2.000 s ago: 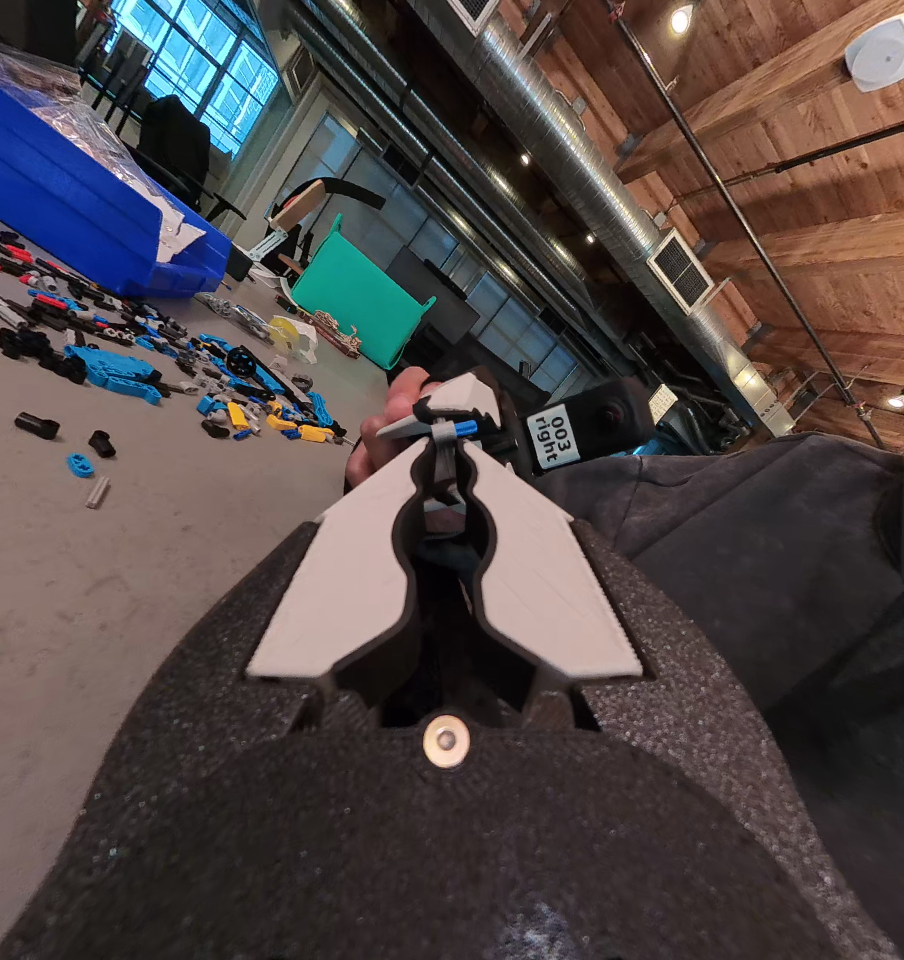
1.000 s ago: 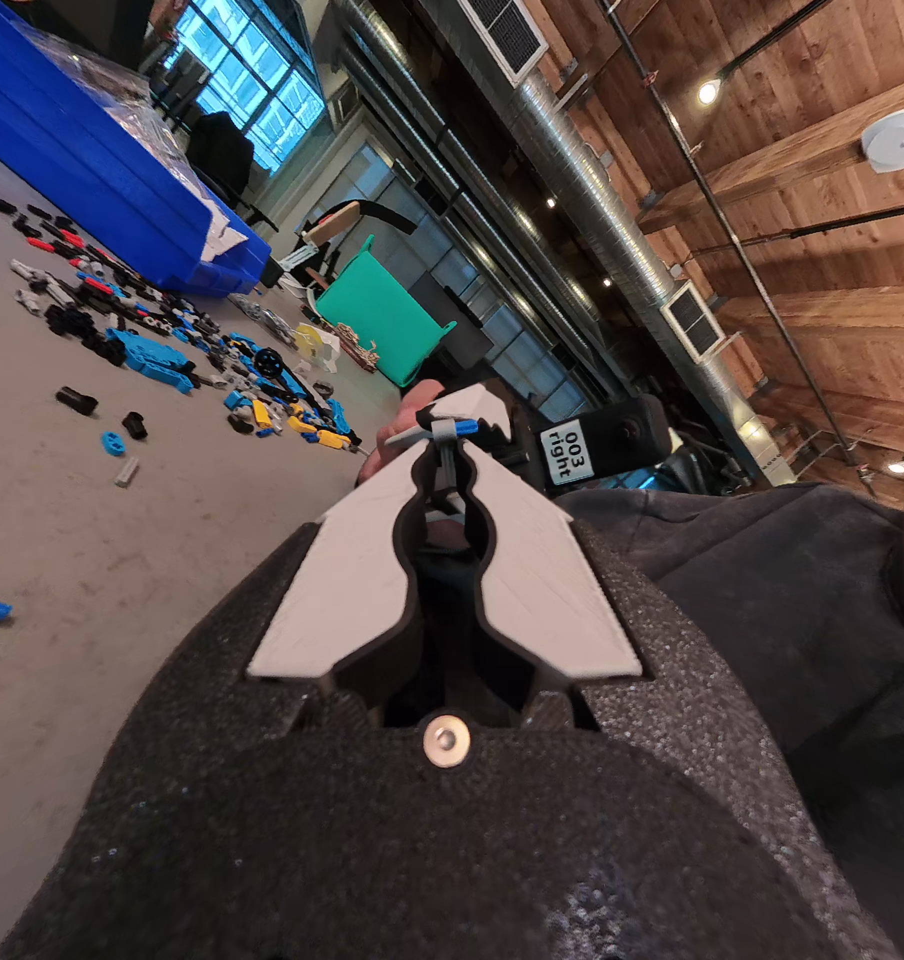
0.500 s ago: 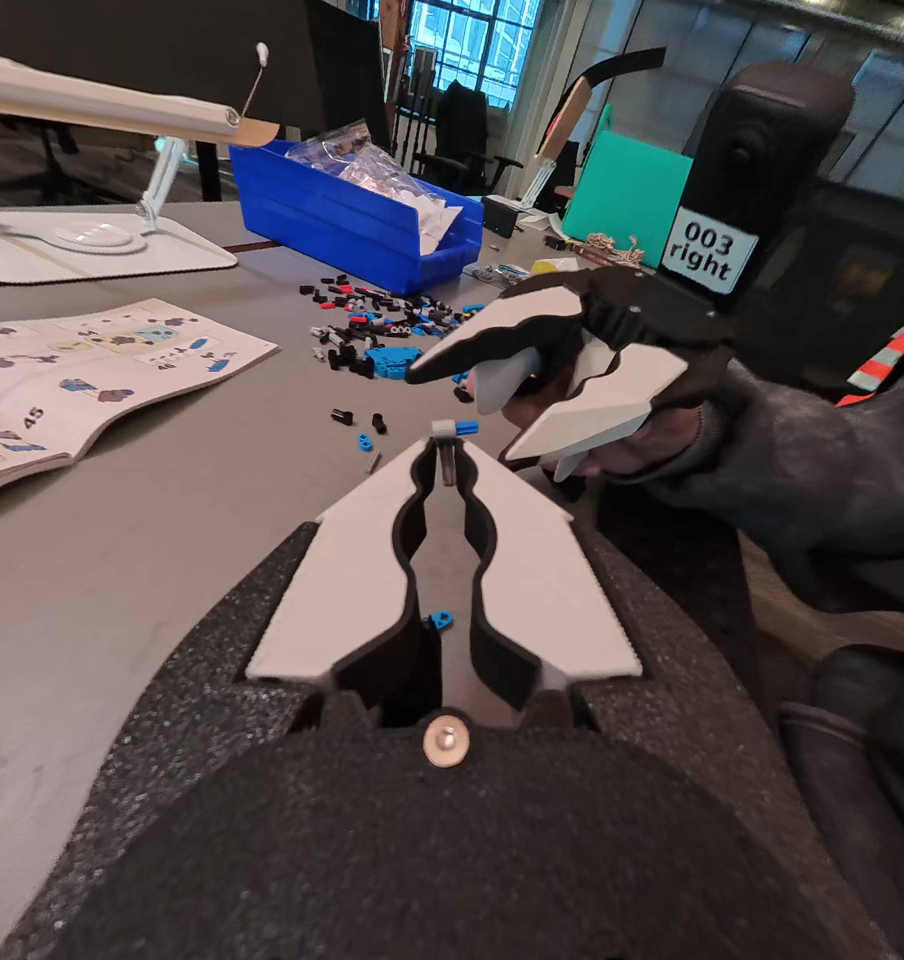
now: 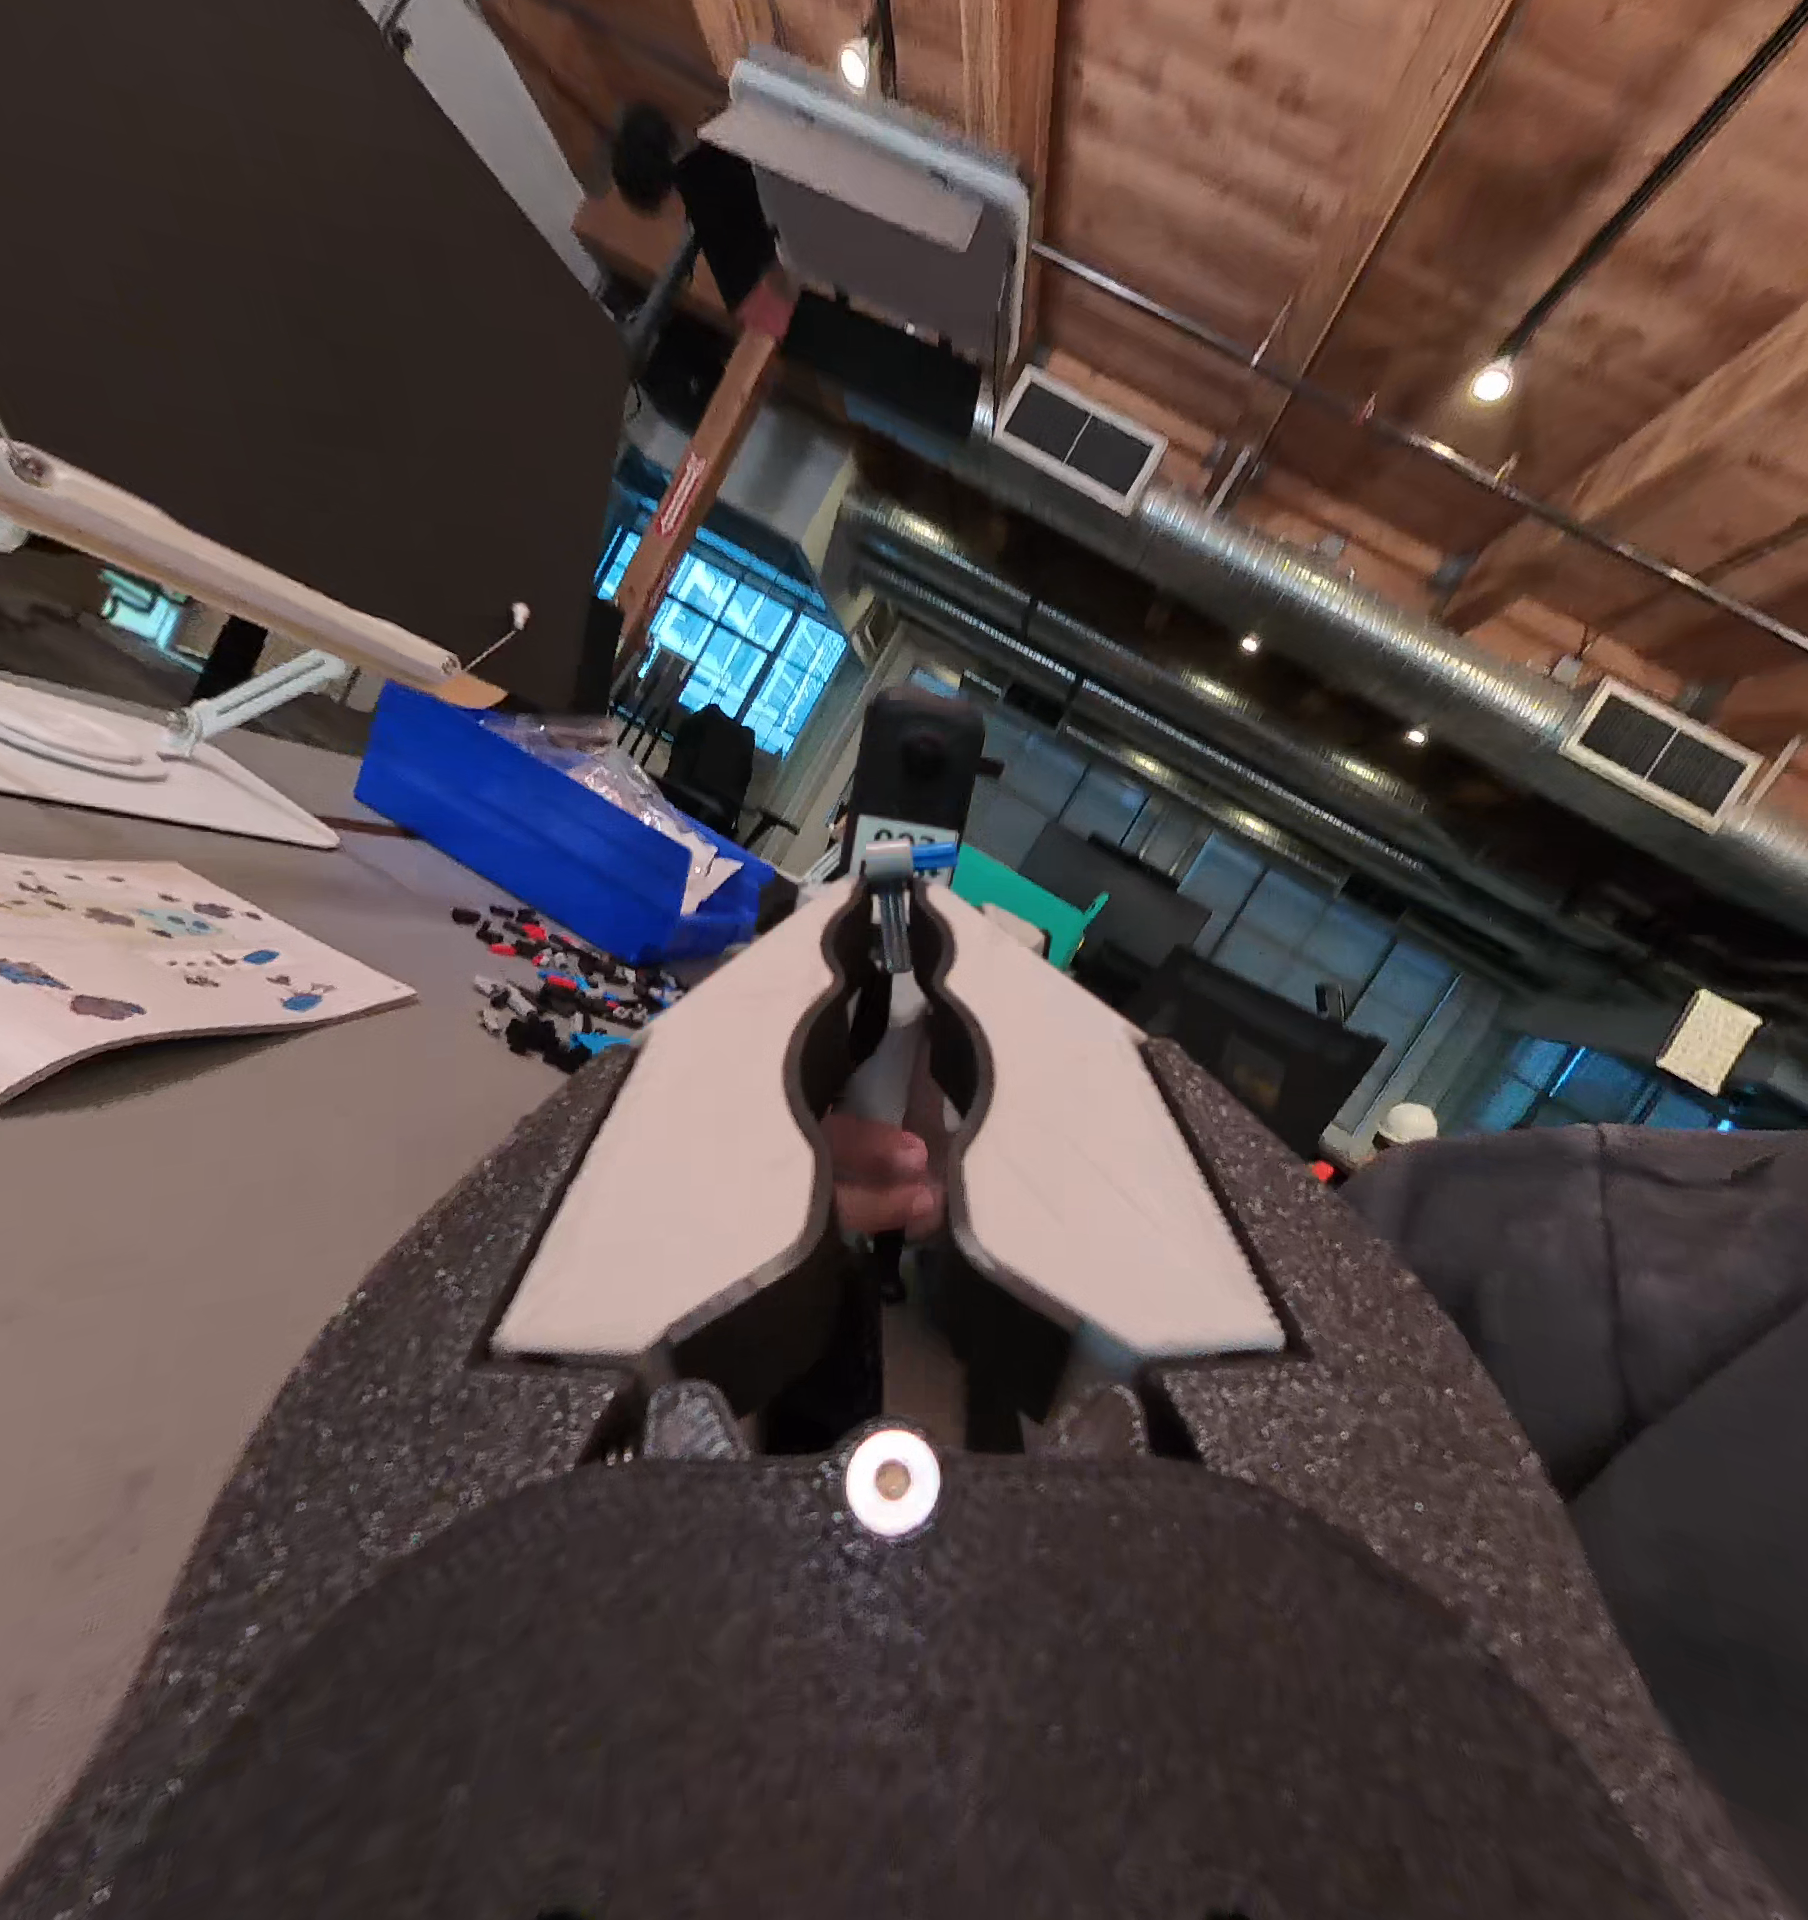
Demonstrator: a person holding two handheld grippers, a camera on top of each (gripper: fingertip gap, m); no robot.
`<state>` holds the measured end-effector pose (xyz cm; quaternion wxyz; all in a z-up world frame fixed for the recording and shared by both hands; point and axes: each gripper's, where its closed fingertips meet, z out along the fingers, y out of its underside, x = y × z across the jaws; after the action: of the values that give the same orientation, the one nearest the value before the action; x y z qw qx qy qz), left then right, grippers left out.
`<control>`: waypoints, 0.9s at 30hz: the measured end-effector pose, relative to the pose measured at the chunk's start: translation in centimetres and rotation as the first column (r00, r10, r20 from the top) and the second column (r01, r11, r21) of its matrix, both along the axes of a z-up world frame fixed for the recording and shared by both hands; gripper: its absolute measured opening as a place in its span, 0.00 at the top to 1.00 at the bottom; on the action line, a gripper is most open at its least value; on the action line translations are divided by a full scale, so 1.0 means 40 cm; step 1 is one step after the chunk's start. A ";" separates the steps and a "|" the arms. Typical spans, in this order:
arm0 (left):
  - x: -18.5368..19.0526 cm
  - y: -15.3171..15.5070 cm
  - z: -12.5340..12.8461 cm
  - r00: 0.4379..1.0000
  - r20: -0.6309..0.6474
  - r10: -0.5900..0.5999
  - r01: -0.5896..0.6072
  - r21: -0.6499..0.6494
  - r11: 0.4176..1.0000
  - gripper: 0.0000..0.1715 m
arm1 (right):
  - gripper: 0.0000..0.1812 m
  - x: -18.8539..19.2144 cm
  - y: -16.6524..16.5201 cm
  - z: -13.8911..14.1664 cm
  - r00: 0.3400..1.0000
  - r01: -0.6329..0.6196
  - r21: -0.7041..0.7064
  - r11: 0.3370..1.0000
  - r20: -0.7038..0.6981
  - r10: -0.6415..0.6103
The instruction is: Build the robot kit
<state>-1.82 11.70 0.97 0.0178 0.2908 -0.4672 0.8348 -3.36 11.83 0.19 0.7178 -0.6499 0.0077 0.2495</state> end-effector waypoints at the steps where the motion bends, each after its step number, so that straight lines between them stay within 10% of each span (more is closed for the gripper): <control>1: -0.002 0.001 0.004 1.000 0.006 -0.005 0.005 -0.017 1.000 0.96 | 0.93 -0.005 0.000 -0.008 1.000 0.003 -0.017 1.000 0.009 -0.002; 19: -0.010 -0.046 -0.035 0.999 -0.026 -0.027 0.029 0.082 0.996 0.94 | 0.98 0.016 -0.015 -0.045 0.966 0.198 -0.072 0.978 0.184 -0.182; 23: 0.035 -0.026 -0.092 0.990 -0.103 0.095 -0.071 0.218 0.973 0.82 | 0.98 0.105 -0.041 -0.086 0.768 0.507 -0.115 0.855 0.510 -0.387; 27: 0.062 -0.018 -0.126 0.973 -0.053 0.224 -0.188 0.375 0.908 0.81 | 0.98 0.159 -0.071 -0.124 0.385 0.741 -0.028 0.670 0.837 -0.390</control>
<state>0.64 10.97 -4.06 -0.1030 0.3759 -0.5803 0.7151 3.01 8.98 -4.75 0.5370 -0.7754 -0.0233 -0.3314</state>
